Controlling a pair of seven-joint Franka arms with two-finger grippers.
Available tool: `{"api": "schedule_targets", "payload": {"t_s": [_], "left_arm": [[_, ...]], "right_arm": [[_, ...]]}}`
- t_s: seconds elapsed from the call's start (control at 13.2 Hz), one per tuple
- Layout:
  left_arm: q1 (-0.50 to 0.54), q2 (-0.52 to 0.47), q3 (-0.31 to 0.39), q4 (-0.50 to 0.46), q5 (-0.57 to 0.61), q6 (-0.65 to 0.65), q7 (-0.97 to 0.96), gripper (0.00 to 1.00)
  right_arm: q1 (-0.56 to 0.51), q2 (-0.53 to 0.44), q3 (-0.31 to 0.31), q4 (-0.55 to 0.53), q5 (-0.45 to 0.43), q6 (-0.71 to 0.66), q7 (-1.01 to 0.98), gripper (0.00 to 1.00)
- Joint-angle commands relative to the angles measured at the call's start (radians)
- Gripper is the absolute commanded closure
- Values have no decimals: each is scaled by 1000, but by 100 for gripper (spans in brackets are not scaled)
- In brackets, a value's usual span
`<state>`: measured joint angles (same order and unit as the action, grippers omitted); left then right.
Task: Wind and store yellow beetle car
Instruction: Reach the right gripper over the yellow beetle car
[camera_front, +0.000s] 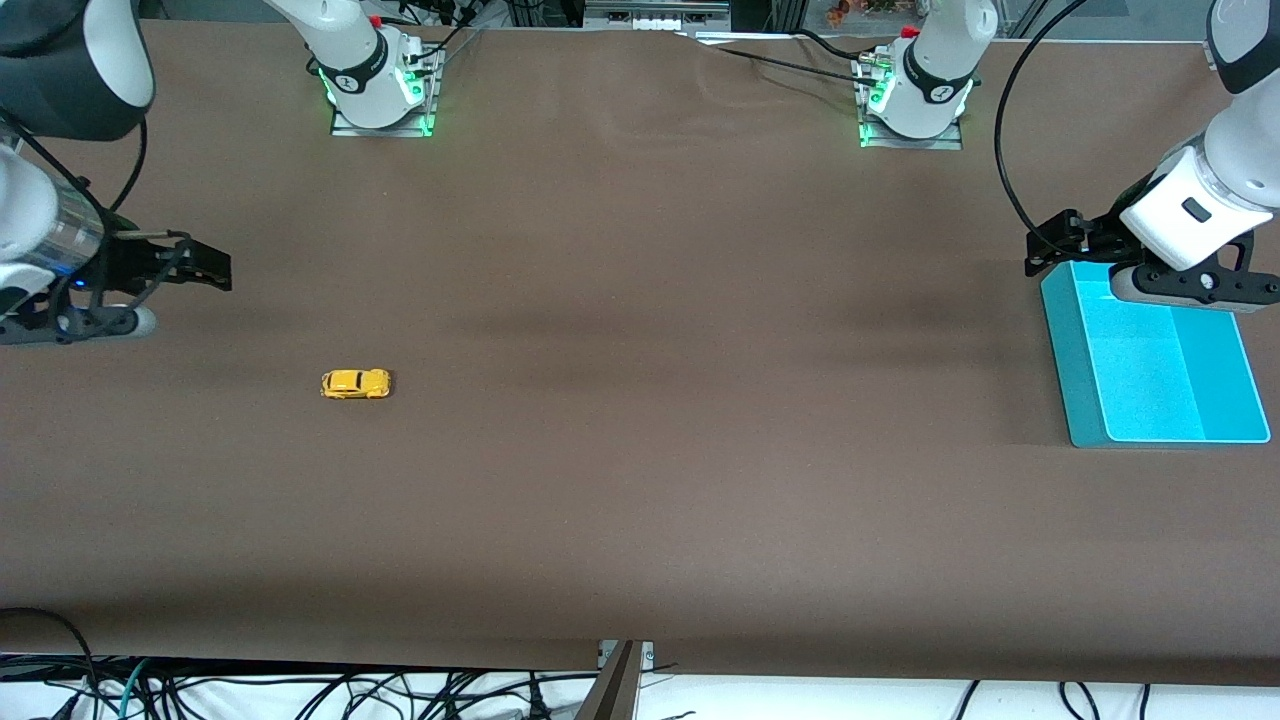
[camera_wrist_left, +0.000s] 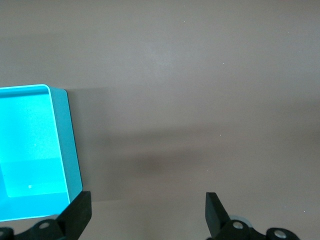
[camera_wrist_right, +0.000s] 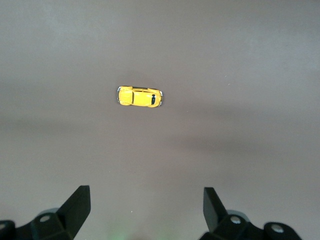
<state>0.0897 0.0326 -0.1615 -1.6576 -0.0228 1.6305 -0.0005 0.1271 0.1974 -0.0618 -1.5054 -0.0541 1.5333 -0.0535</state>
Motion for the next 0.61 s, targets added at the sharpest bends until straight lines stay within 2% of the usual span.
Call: {"api": "schedule_targets", "payload": {"t_s": [0.0,0.15,0.53], "left_arm": [[4,7,-7,24,9,-21,-1,0],[4,7,-7,24,9,-21,-1,0],[4,7,-7,24,9,-21,-1,0]], "right_arm": [[14,10,0,2,2,-18,-9,0],[23,26,0,1,-1,-18,-107,0],[16,96,-3,-7,-13,31,-568,0]]}}
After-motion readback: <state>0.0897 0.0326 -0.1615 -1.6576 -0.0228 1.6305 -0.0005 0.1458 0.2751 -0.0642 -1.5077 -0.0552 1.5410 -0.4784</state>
